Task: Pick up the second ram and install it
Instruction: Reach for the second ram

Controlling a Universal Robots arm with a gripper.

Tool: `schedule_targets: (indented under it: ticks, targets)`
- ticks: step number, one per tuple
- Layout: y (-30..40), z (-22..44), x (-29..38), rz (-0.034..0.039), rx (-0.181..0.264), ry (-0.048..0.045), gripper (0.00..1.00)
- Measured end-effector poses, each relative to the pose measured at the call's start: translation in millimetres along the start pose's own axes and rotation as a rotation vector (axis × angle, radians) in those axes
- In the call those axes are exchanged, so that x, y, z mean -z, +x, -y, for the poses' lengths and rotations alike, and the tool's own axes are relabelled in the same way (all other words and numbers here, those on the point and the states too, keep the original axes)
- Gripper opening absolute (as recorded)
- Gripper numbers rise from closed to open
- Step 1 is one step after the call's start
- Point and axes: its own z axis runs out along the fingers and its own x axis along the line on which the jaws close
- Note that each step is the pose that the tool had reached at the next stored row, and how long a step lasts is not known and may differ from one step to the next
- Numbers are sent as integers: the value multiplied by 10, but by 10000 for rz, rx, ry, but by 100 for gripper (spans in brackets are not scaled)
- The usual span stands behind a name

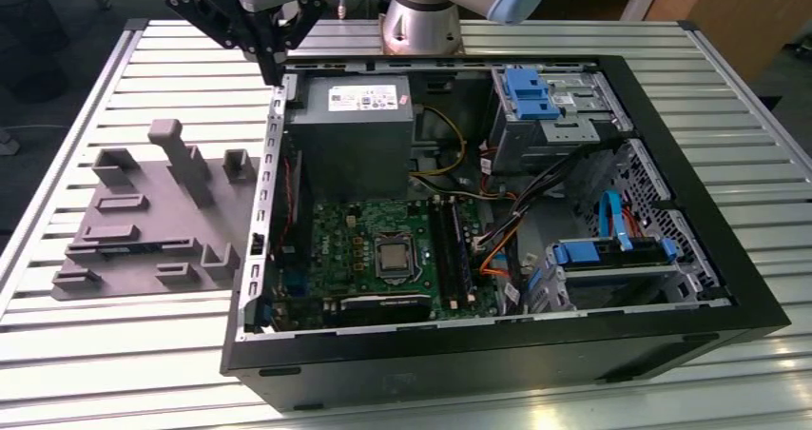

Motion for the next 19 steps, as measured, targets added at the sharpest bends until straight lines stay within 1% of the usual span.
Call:
schedule_targets:
  ticks: [5,11,19]
  targets:
    - [7,1,0,0,-2,-1,11]
    - [77,6,2,0,0,0,11]
    - [144,11,4,0,0,0,11]
